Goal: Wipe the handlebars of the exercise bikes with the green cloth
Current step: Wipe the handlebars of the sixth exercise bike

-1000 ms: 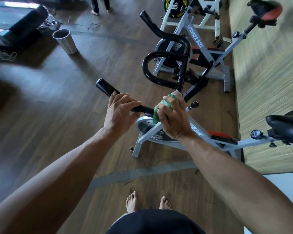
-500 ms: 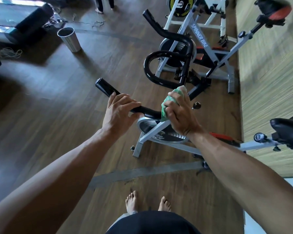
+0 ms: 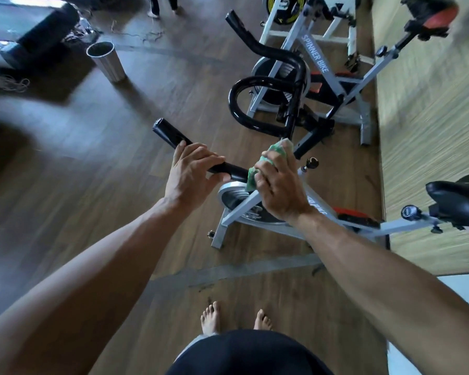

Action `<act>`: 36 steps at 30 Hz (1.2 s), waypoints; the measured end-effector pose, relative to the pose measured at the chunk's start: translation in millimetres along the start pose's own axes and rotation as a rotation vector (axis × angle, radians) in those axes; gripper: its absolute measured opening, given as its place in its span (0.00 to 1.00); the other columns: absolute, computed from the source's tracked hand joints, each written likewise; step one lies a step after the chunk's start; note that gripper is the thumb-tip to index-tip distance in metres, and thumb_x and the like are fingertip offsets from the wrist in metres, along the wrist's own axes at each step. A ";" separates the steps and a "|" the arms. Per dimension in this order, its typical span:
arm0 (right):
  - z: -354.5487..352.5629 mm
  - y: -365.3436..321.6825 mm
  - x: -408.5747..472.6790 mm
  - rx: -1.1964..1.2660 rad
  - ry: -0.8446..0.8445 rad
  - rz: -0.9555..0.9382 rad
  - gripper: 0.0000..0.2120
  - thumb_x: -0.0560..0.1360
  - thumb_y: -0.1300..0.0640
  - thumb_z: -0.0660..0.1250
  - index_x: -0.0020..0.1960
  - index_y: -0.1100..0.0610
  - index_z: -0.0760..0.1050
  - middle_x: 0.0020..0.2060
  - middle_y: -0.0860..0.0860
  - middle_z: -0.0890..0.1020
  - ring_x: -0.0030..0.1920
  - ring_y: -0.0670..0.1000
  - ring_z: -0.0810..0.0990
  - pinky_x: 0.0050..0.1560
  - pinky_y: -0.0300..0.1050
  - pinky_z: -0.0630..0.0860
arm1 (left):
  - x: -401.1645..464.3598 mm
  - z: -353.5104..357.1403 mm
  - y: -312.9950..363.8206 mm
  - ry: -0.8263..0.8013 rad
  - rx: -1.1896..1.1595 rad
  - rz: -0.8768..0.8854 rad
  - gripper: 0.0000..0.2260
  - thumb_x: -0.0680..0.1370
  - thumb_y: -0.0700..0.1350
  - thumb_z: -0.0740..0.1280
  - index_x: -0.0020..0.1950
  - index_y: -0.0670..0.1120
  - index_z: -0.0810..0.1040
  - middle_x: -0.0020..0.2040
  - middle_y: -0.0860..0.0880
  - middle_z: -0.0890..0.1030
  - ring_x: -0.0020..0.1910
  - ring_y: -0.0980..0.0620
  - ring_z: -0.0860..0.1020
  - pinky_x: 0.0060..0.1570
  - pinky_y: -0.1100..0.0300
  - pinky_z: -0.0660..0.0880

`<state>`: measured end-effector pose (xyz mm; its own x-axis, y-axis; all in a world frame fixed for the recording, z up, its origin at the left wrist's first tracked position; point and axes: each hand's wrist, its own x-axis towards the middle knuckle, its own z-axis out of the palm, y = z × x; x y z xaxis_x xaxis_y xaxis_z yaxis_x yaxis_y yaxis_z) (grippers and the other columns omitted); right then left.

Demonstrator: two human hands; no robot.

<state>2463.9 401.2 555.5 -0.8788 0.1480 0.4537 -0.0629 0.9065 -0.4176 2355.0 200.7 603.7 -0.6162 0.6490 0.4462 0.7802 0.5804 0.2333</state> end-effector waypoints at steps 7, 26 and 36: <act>-13.4 8.2 5.9 -0.076 -0.101 0.042 0.20 0.83 0.49 0.53 0.56 0.62 0.77 0.64 0.62 0.74 0.72 0.67 0.62 0.75 0.67 0.59 | 2.1 -2.7 4.0 -0.009 -0.027 -0.023 0.16 0.70 0.55 0.76 0.53 0.48 0.85 0.50 0.49 0.84 0.55 0.46 0.78 0.65 0.52 0.61; -8.8 -36.6 11.6 -0.259 -0.193 0.125 0.26 0.80 0.36 0.51 0.72 0.47 0.69 0.74 0.54 0.69 0.75 0.65 0.61 0.73 0.71 0.56 | 0.1 -4.7 4.0 -0.047 -0.058 -0.012 0.15 0.71 0.56 0.74 0.54 0.50 0.84 0.50 0.51 0.84 0.57 0.48 0.77 0.66 0.50 0.62; 6.8 -26.2 9.0 -0.279 0.016 -0.081 0.18 0.82 0.45 0.60 0.63 0.55 0.79 0.57 0.54 0.83 0.58 0.60 0.79 0.63 0.60 0.72 | -2.7 -4.5 3.8 -0.042 -0.050 0.002 0.16 0.70 0.52 0.76 0.55 0.47 0.83 0.52 0.49 0.84 0.60 0.45 0.77 0.68 0.49 0.60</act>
<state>2454.4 376.0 565.2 -0.8683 0.0748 0.4903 0.0020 0.9891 -0.1473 2360.0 198.9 607.2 -0.6181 0.6706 0.4101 0.7849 0.5546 0.2763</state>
